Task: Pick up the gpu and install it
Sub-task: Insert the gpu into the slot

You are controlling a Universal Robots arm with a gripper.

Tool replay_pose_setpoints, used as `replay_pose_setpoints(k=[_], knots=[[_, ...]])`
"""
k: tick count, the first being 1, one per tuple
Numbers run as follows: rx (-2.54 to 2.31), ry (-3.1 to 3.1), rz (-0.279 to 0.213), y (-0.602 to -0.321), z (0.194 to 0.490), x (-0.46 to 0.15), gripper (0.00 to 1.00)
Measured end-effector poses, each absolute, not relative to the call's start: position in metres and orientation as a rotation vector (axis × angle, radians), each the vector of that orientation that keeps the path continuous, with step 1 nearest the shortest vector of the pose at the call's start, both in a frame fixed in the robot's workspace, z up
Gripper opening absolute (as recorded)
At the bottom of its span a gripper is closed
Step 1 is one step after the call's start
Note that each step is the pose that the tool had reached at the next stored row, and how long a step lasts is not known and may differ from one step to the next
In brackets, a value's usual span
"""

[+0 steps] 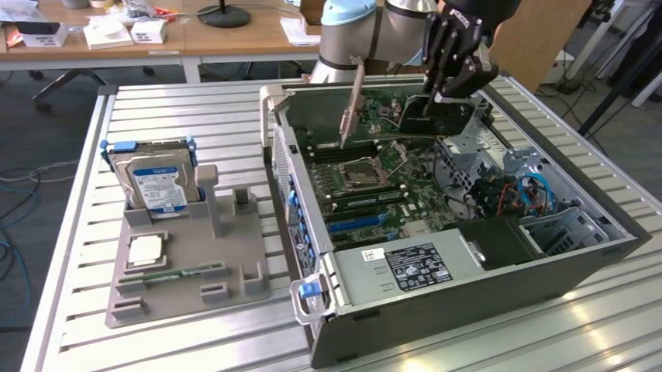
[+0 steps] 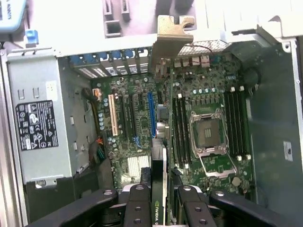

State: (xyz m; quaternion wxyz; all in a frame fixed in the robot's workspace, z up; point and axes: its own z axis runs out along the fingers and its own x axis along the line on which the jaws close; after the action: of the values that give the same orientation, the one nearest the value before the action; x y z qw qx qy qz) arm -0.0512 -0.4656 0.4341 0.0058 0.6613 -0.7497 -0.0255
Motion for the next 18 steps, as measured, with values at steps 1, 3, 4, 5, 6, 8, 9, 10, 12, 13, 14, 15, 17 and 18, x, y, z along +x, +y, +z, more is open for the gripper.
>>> replay_pose_setpoints(k=[1, 3, 4, 5, 6, 8, 9, 10, 12, 13, 14, 15, 17, 18], knots=[[2.092, -2.326, -0.080, -0.4656, 0.4340, -0.0512, 0.27], [2.133, -2.288, -0.079, -0.4656, 0.4339, -0.0512, 0.27], [2.147, -2.274, -0.079, -0.4656, 0.4340, -0.0512, 0.27], [2.150, -2.270, -0.079, -0.4656, 0.4340, -0.0513, 0.27], [2.151, -2.270, -0.079, -0.4656, 0.4340, -0.0513, 0.27], [2.151, -2.270, -0.079, -0.4656, 0.4339, -0.0512, 0.27], [2.151, -2.270, -0.079, -0.4656, 0.4339, -0.0512, 0.27], [2.151, -2.270, -0.079, -0.4656, 0.4339, -0.0512, 0.27], [2.151, -2.270, -0.079, -0.4656, 0.4339, -0.0512, 0.27], [2.151, -2.270, -0.079, -0.4656, 0.4339, -0.0512, 0.27], [2.151, -2.270, -0.079, -0.4656, 0.4339, -0.0512, 0.27], [2.151, -2.270, -0.079, -0.4656, 0.4336, -0.0512, 0.27], [2.151, -2.270, -0.079, -0.4656, 0.4327, -0.0512, 0.27], [2.151, -2.270, -0.079, -0.4656, 0.4320, -0.0512, 0.27]])
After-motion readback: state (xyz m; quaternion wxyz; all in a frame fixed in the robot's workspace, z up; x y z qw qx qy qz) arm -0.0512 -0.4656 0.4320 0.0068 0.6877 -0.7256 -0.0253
